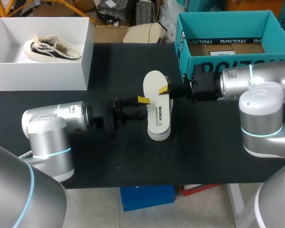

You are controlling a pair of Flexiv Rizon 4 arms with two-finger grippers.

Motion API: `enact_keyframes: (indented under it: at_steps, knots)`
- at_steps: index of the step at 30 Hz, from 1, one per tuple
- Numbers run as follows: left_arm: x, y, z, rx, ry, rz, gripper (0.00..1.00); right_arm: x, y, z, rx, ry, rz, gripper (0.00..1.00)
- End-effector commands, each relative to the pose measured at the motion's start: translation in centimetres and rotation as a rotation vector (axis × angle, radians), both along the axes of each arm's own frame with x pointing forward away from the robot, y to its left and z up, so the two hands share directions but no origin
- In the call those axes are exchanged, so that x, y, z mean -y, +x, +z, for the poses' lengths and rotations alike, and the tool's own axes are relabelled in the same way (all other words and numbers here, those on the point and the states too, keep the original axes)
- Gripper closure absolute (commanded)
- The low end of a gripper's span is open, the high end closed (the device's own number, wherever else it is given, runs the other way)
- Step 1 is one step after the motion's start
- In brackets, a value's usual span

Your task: Take the shoe out of the shoebox, open the shoe tongue, remove and reinsert the insole, then place the shoe into the shoebox

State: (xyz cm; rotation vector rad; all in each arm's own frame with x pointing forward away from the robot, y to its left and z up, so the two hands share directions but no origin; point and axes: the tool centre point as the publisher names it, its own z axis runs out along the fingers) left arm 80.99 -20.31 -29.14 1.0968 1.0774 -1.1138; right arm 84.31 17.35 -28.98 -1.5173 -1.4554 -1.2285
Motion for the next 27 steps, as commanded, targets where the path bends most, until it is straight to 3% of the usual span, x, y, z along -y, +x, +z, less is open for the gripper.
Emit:
enact_keyframes:
  at_steps: [1, 6, 14, 22, 25, 27]
  knots:
    - [0.9, 0.2, -0.1, 0.005, 0.005, -0.006, 0.51, -0.1, 0.0, -0.1, 0.001, 0.0, -0.002, 1.0]
    - [1.5, 0.6, 0.1, 0.028, -0.002, -0.005, 0.6, -0.1, 0.0, -0.1, 0.001, 0.0, -0.002, 1.0]
    - [1.9, 1.4, 0.2, 0.061, -0.024, 0.031, 0.62, -0.1, 0.0, -0.1, 0.001, 0.0, -0.002, 1.0]
    - [2.2, 1.9, 0.1, 0.061, -0.048, 0.047, 0.78, -0.1, 0.0, -0.1, 0.001, 0.0, -0.002, 1.0]
    - [2.3, 2.0, 0.1, 0.061, -0.05, 0.051, 0.97, -0.1, 0.0, -0.1, 0.001, 0.0, -0.002, 1.0]
    - [2.4, 2.1, 0.2, 0.062, -0.052, 0.054, 1.0, -0.1, 0.0, -0.1, 0.001, 0.0, -0.002, 1.0]
